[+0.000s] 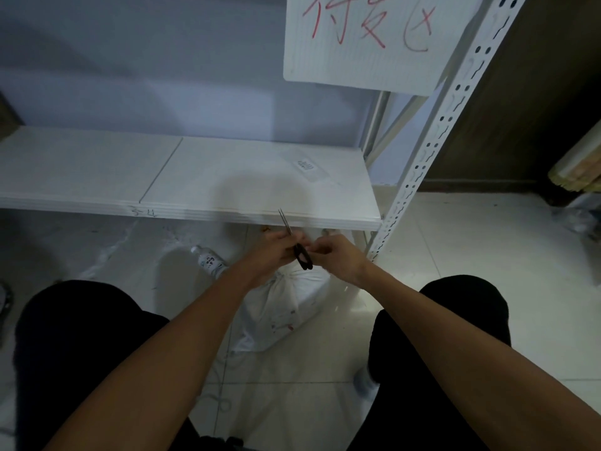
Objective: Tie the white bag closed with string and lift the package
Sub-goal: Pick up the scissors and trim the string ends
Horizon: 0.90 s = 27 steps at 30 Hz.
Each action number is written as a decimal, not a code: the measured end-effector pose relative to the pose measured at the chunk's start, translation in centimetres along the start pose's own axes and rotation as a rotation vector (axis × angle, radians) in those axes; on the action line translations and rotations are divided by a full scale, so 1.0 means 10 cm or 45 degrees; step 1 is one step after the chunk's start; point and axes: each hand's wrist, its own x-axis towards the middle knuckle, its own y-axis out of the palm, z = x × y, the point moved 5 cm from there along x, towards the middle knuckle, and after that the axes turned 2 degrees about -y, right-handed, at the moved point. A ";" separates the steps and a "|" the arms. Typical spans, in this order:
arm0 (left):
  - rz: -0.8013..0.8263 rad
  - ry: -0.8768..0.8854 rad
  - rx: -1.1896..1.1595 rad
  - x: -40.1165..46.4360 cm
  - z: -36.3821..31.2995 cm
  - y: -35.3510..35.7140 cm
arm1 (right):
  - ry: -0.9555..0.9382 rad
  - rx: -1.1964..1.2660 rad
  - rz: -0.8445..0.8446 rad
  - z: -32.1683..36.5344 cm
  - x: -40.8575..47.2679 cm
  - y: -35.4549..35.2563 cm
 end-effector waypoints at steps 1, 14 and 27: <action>-0.020 -0.007 -0.016 0.01 0.01 0.01 | -0.001 -0.022 -0.022 -0.02 -0.01 0.03; -0.115 0.125 0.202 0.47 0.19 -0.14 | 0.285 0.045 -0.156 -0.70 0.34 0.28; 0.165 0.301 2.205 1.15 1.09 -0.32 | 0.632 0.133 -0.151 -1.81 0.40 0.47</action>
